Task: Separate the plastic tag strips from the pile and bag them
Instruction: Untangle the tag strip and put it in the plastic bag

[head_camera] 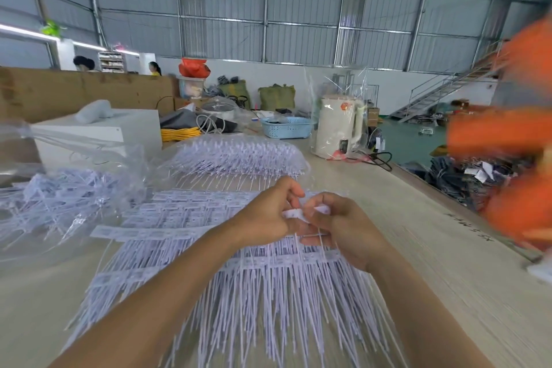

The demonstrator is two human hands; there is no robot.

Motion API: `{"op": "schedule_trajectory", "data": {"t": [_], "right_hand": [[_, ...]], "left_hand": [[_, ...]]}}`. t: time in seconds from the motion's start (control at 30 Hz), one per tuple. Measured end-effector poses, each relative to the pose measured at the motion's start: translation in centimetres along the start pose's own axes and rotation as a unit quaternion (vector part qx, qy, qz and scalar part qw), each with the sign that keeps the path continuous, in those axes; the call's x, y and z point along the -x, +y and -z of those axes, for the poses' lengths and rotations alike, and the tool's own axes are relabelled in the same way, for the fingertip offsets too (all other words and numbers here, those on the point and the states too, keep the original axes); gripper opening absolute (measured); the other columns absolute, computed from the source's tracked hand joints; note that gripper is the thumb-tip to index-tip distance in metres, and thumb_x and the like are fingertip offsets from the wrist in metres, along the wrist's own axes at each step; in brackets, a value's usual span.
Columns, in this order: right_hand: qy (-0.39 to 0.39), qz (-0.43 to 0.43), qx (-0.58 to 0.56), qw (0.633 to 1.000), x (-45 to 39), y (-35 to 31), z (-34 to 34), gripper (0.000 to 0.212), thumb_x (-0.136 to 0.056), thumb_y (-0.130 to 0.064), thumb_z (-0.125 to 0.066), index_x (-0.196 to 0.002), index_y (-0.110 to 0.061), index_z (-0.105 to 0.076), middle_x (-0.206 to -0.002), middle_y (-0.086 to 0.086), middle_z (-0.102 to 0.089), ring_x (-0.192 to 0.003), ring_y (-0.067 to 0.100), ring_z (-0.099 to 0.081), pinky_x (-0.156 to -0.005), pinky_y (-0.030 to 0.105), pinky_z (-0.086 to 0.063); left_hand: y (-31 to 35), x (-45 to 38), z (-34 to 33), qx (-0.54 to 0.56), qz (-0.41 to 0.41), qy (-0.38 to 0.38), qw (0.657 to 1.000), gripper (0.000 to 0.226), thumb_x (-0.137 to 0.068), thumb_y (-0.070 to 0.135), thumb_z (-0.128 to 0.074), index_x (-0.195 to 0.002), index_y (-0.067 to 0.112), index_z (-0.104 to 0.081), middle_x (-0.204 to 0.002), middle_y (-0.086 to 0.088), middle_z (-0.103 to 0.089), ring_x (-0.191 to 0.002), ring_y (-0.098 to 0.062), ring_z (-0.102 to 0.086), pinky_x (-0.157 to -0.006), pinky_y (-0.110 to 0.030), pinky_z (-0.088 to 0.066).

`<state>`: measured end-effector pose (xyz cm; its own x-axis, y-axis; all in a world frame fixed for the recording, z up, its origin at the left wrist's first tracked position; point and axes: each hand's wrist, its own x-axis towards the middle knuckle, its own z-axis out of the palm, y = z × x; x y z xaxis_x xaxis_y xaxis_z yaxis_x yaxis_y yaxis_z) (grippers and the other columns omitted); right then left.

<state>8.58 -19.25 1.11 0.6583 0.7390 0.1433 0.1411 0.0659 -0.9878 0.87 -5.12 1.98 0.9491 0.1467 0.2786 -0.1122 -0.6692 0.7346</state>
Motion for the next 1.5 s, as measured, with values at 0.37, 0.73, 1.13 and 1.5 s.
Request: {"op": "schedule_trajectory", "data": {"t": [0.37, 0.73, 1.13, 1.5], "right_hand": [[0.000, 0.015, 0.063, 0.998, 0.0, -0.1, 0.0, 0.015, -0.097, -0.005, -0.046, -0.095, -0.002, -0.061, -0.064, 0.006, -0.060, -0.047, 0.007, -0.057, -0.048, 0.016, -0.047], [0.006, 0.033, 0.104, 0.994, 0.3, -0.3, -0.1, 0.006, -0.092, -0.001, -0.054, -0.091, 0.003, -0.059, -0.056, 0.005, -0.058, -0.045, 0.012, -0.053, -0.047, 0.022, -0.046], [0.241, 0.075, 0.077, 0.964, -0.3, -0.5, 3.4, 0.016, -0.091, -0.003, -0.055, -0.075, -0.004, -0.057, -0.060, 0.008, -0.053, -0.047, 0.013, -0.046, -0.042, 0.019, -0.039], [0.003, -0.034, -0.035, 0.999, 0.5, -1.5, -0.3, 0.012, -0.092, -0.009, -0.055, -0.086, 0.000, -0.062, -0.093, 0.016, -0.065, -0.083, 0.025, -0.064, -0.072, 0.034, -0.055]], "left_hand": [[-1.5, 0.9, 0.5, -0.047, 0.047, 0.007, 0.998, 0.031, -0.082, 0.036, -0.068, -0.078, 0.005, -0.067, -0.072, -0.007, -0.062, -0.059, -0.015, -0.052, -0.060, -0.028, -0.039], [-0.6, 0.9, -0.1, -0.124, 0.022, 0.025, 0.992, 0.030, -0.094, 0.030, -0.053, -0.070, 0.013, -0.056, -0.054, 0.008, -0.046, -0.042, 0.000, -0.043, -0.046, -0.017, -0.030], [0.0, 1.1, 0.8, 0.087, 0.080, -0.021, 0.993, 0.052, -0.094, 0.022, -0.054, -0.043, 0.021, -0.052, -0.040, 0.013, -0.048, -0.043, 0.006, -0.050, -0.063, -0.019, -0.041], [0.1, 1.4, 1.3, -0.113, 0.031, -0.041, 0.992, 0.022, -0.095, 0.021, -0.053, -0.078, 0.036, -0.052, -0.083, 0.005, -0.058, -0.074, -0.016, -0.055, -0.073, -0.032, -0.046]]}}
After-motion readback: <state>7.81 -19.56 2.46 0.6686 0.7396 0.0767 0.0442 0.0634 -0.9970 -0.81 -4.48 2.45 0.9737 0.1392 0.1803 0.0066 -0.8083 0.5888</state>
